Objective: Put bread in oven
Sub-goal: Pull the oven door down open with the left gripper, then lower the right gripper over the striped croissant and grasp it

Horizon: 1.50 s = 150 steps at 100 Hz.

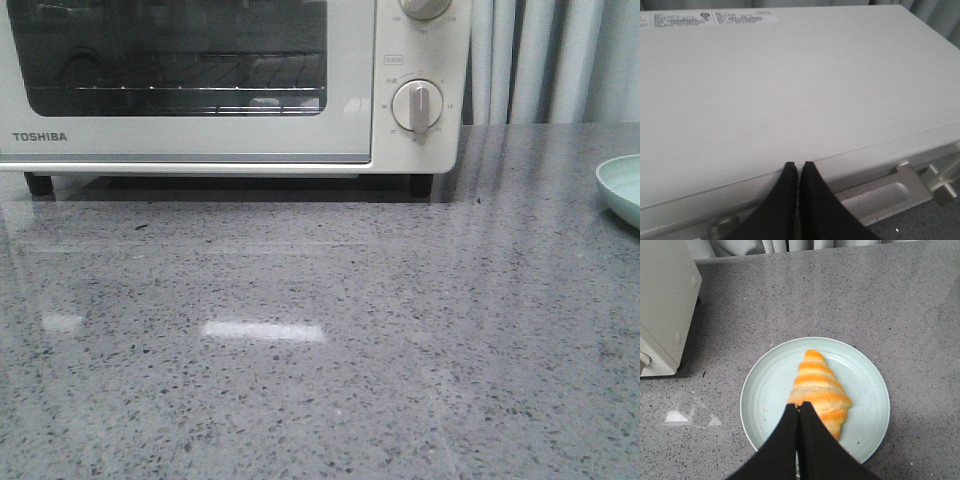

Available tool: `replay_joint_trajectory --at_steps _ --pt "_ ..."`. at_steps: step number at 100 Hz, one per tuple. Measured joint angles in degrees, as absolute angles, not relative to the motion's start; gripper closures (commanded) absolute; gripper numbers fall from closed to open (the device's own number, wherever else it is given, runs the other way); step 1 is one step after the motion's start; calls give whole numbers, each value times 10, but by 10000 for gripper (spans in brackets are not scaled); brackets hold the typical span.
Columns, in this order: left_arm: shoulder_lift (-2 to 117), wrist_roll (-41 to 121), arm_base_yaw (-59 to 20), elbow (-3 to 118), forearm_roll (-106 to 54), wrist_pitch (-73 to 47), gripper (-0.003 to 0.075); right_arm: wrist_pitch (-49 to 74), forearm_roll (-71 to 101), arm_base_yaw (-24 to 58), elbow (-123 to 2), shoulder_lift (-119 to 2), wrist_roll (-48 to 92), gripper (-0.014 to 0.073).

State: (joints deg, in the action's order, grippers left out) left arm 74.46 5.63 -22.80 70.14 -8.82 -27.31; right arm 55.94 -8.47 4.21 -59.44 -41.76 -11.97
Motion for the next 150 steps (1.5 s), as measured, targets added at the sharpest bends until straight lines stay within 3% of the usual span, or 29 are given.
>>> replay_joint_trajectory --at_steps 33,58,76,90,110,119,136,141,150 --pt "746 70 -229 694 -93 -312 741 559 -85 42 -594 -418 -118 662" --pt "701 73 -231 599 -142 -234 741 559 -85 42 -594 -418 -118 662" --pt "597 94 -233 481 -230 -232 741 564 -85 42 -594 -418 -118 662" --pt "493 100 -233 394 -249 -321 741 575 -85 42 -592 -418 -118 662" --pt "313 102 -233 379 -254 -379 741 596 -85 42 -560 -418 -118 651" --pt "249 103 -233 379 -254 -378 741 601 -85 42 -546 -423 -118 557" --pt "156 103 -233 379 -251 -352 741 596 -87 42 -541 -459 -118 227" --pt "141 103 -233 379 -247 -350 741 593 -93 42 -541 -477 -118 188" --pt "127 103 -233 379 -244 -350 741 589 -102 42 -541 -521 -118 201"
